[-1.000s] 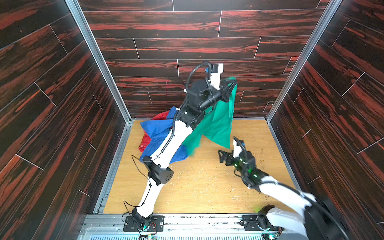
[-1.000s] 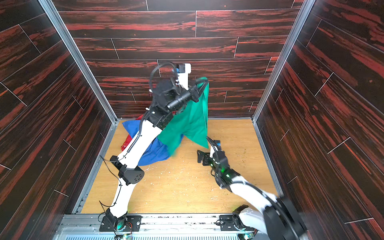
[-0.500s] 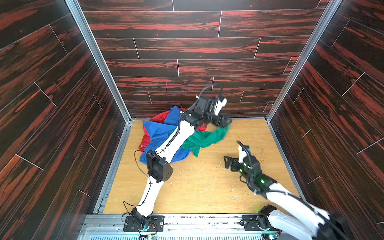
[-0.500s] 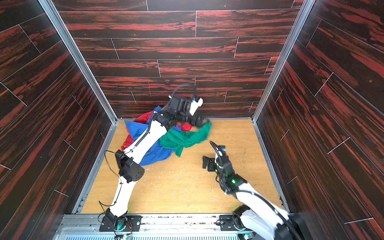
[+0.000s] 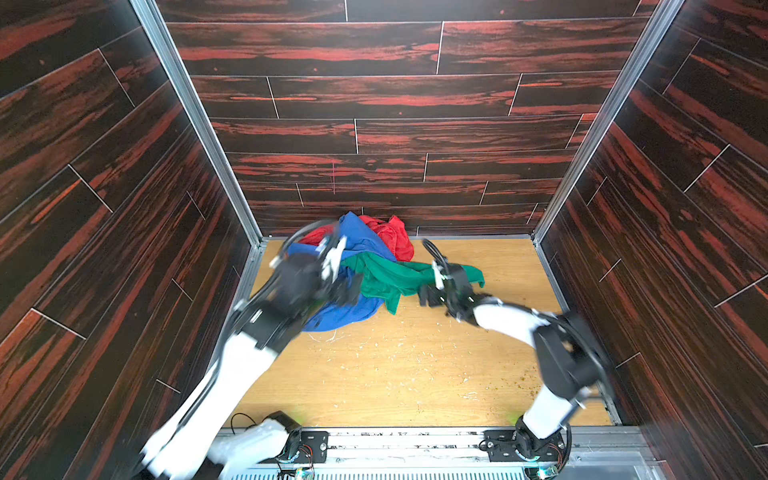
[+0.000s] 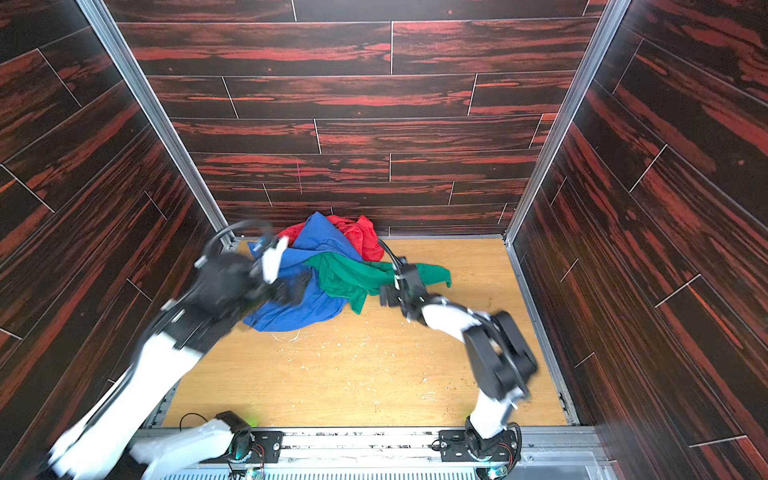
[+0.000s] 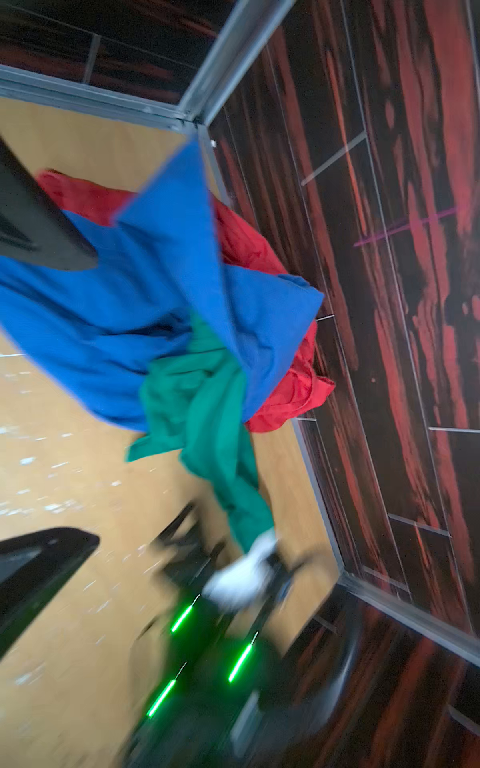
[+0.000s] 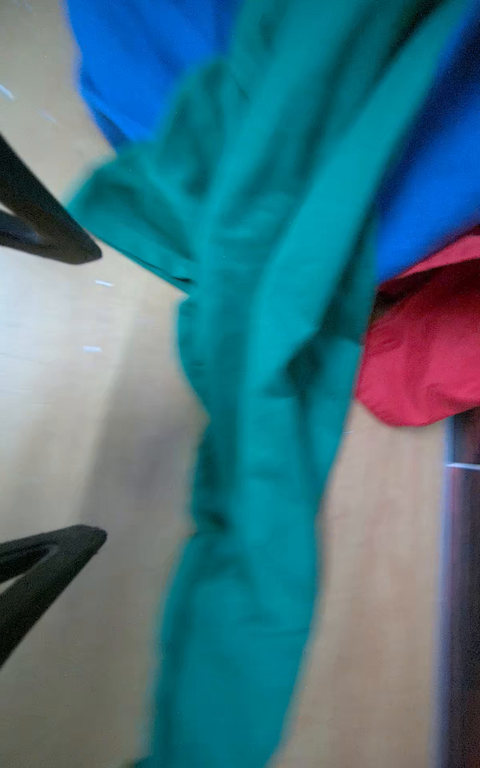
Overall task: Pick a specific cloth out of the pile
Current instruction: 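Carry the green cloth toward the right gripper while it reaches to grasp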
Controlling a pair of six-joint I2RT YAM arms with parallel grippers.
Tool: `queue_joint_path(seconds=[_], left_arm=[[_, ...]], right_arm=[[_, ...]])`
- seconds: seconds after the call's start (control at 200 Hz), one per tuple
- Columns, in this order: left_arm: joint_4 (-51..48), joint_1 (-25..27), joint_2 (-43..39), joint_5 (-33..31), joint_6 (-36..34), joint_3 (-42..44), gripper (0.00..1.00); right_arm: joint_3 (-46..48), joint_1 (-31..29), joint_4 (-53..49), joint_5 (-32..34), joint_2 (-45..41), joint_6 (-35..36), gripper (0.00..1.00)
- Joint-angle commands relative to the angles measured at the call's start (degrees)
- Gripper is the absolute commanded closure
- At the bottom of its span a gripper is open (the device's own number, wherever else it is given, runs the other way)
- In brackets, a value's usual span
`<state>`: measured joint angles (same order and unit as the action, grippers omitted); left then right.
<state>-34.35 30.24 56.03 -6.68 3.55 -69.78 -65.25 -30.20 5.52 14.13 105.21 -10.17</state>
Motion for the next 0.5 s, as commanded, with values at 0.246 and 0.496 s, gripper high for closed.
queue_joint_path(seconds=[0.246,0.496], left_arm=[[-5.98,0.19,-11.63,-2.61,4.57,13.16,0.01],[-6.11,0.20,-11.43,-4.43,3.03,13.35,0.01]], right_arm=[[-16.42,3.80,-7.95,-11.10,15.53,24.93,0.01],[-23.84,5.16,-13.50,-19.19,19.79,27.25,0.70]])
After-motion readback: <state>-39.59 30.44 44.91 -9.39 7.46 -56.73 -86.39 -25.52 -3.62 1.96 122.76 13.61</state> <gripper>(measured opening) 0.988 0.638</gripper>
